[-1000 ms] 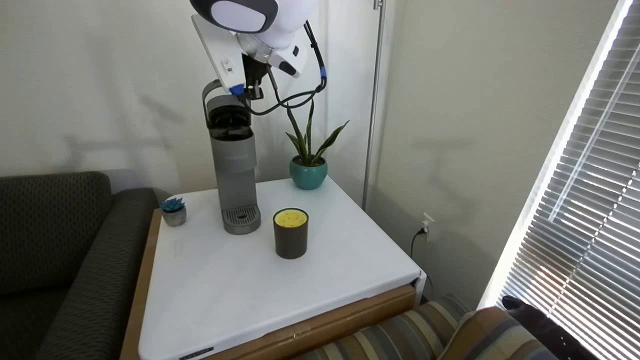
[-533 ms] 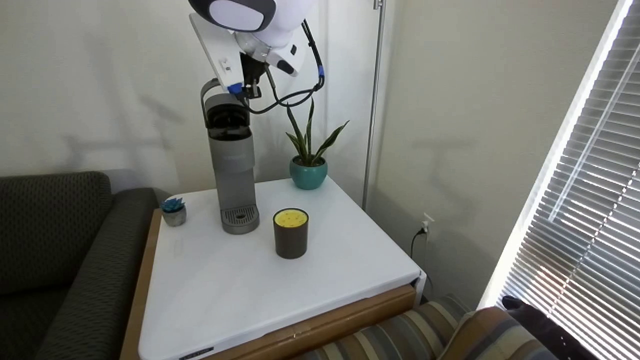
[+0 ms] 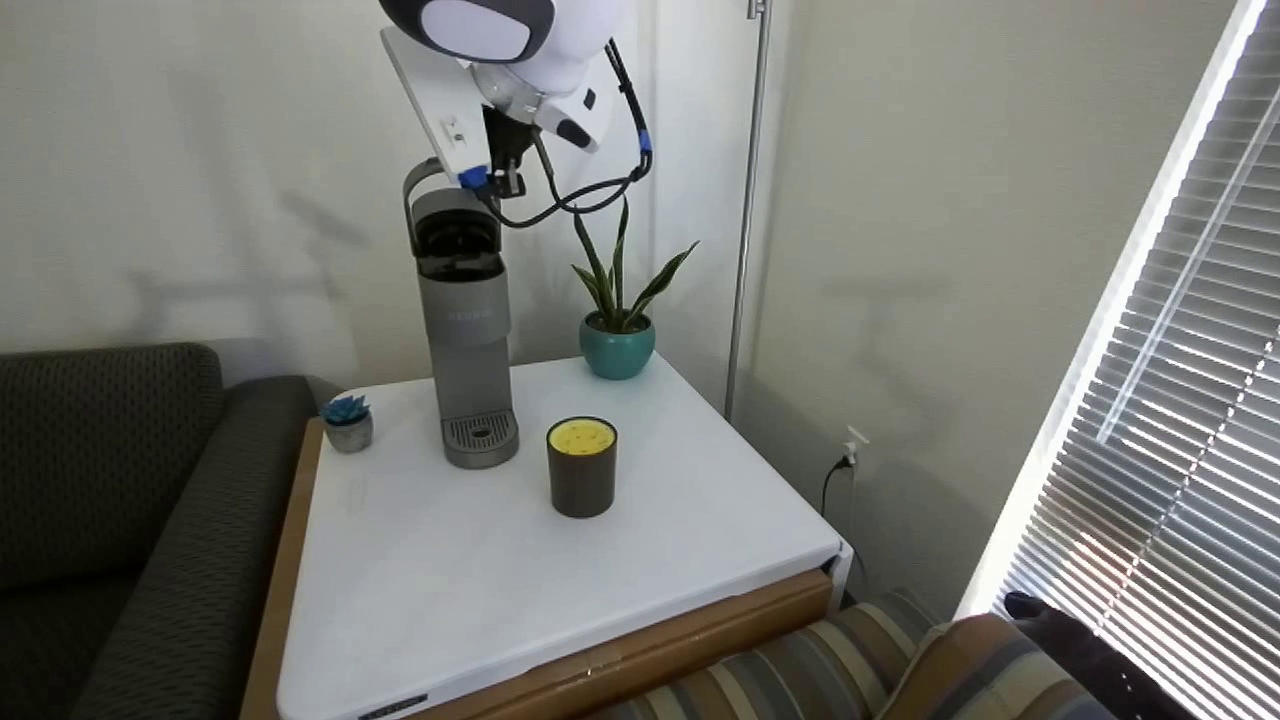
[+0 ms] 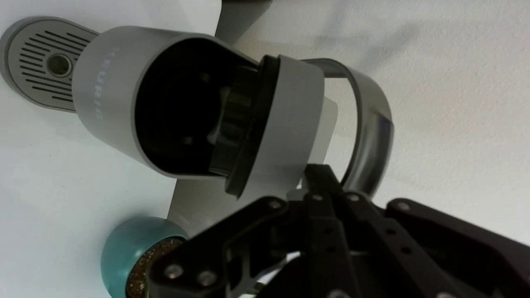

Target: Open the top of the coffee maker

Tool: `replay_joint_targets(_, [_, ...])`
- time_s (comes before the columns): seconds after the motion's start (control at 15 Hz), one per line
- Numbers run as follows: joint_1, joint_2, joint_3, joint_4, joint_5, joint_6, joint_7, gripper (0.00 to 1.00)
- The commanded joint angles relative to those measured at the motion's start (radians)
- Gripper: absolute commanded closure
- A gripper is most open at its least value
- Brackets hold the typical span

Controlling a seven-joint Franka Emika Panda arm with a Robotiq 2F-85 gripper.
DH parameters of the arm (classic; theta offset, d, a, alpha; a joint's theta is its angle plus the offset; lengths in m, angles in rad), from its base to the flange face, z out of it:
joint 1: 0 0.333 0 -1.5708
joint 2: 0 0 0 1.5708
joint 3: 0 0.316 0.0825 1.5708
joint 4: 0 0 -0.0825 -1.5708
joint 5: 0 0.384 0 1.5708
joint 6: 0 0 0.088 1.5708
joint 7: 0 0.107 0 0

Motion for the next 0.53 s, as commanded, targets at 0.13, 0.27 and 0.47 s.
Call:
replay_joint_targets(0.13, [0.000,-0.050,-0.025,-0.030,-0.010,-0.005,0.003,1.00])
replay_joint_targets(0.27, [-0.002,-0.056,-0.028,-0.037,-0.010,-0.001,0.003,1.00])
replay_joint_targets(0.47, [-0.001,-0.069,-0.042,-0.049,-0.021,0.007,0.022,1.00])
